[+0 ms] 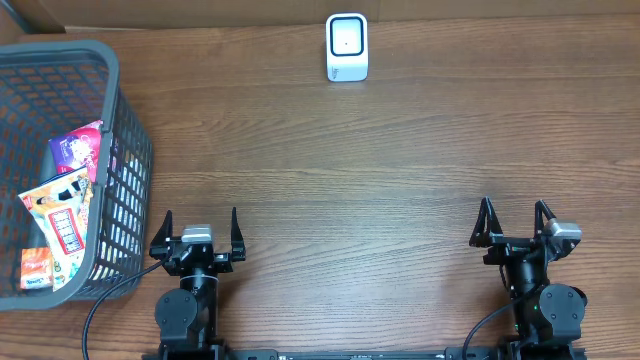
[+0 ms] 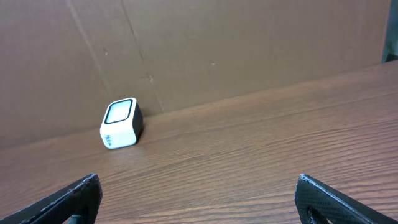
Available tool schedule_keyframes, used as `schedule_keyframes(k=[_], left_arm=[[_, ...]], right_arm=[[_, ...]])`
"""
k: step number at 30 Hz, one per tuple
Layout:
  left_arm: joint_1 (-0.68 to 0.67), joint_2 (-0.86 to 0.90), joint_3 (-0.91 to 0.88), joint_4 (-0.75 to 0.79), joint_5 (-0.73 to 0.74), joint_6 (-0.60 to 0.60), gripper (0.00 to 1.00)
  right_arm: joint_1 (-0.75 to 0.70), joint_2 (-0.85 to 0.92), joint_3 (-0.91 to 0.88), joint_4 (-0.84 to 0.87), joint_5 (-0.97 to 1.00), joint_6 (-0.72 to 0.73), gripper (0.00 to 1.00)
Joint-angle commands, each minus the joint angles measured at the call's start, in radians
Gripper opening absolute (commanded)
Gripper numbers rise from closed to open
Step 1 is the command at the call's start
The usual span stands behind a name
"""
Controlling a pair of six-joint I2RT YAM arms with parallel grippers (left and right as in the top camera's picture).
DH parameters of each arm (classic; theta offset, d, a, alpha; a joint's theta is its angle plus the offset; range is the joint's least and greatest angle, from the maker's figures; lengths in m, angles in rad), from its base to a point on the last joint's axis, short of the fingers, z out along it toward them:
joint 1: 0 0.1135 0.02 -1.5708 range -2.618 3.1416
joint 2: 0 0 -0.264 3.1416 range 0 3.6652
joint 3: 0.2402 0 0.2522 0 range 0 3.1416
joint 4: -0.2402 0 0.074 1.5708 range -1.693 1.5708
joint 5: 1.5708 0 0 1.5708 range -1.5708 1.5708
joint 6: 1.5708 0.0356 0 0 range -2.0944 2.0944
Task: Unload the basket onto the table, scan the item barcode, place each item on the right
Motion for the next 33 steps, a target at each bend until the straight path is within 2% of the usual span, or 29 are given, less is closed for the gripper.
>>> schedule_keyframes(k=[1,24,31,33], left_arm=[[-0.006,-0.008,-0.007,0.004,0.009,0.018,1.0],[-0.006,-0.008,-0.007,0.027,-0.011,0.023,1.0],[-0.006,-0.008,-0.006,0.036,0.085,0.013,1.0],[-0.006,-0.008,-0.006,0.051,0.212,-0.026,1.0]], right_arm=[[-0.003,-0.011,-0.01,0.008,-0.001,0.0,1.0],[-0.003,-0.011,-0.01,0.008,-0.001,0.0,1.0],[-0.003,-0.011,-0.01,0.008,0.0,0.0,1.0],[-0.003,-0.011,-0.01,0.008,0.0,0.0,1.0]])
